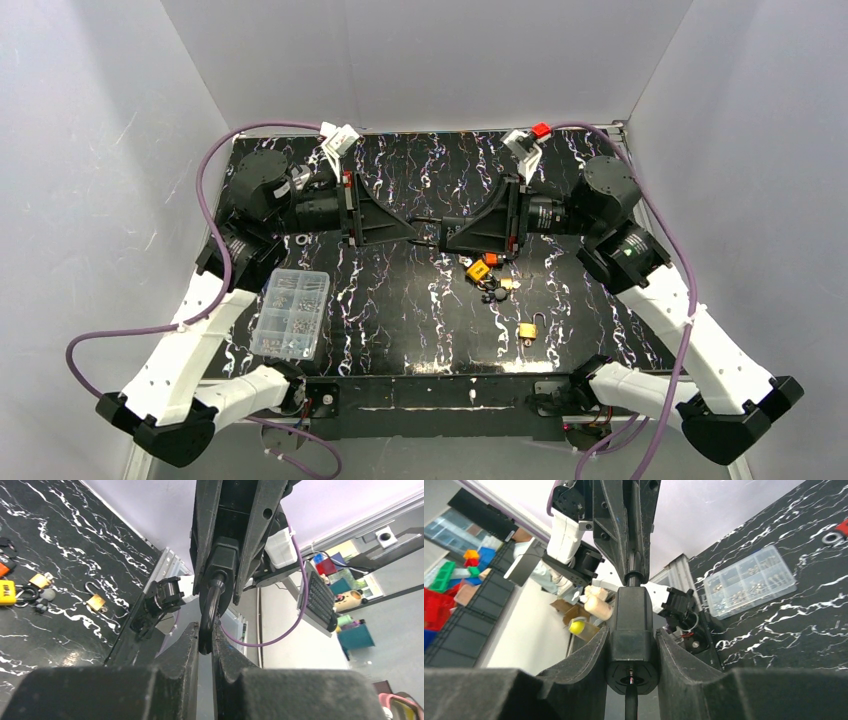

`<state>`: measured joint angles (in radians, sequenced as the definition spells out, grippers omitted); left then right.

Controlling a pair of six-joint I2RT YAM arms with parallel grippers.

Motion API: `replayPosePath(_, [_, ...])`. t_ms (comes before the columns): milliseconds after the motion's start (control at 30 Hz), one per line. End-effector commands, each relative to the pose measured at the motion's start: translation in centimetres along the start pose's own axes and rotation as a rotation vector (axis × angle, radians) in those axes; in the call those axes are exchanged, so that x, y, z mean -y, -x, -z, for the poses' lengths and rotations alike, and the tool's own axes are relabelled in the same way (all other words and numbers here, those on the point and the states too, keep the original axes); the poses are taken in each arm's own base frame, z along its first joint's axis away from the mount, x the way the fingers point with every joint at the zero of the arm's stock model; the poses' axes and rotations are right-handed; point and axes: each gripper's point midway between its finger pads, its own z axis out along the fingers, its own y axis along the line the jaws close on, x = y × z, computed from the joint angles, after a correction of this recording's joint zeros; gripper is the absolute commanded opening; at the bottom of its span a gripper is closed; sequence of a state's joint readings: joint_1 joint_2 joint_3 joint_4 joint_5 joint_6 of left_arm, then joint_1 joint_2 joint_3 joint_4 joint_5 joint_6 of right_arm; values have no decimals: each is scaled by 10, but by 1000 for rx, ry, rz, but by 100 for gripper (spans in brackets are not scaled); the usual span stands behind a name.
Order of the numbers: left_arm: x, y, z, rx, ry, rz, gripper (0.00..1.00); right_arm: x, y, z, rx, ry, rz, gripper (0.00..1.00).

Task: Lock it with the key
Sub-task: Lock the lock.

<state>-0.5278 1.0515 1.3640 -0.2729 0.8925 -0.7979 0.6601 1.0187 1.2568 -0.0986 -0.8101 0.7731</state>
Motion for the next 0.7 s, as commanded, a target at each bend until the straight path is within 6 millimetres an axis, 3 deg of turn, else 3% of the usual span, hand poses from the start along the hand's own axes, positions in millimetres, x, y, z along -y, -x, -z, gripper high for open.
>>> replayPosePath(0, [-7,-2,6,10,62,-66,0,-57,16,8,13,234,126,1])
replayPosePath(233, [-15,1,5,27,96,-87,0,-52,23,3,18,221,115,1])
replayPosePath(667, [-13,-1,-8,10,60,-70,0,-17,34,-13,67,105,88,1])
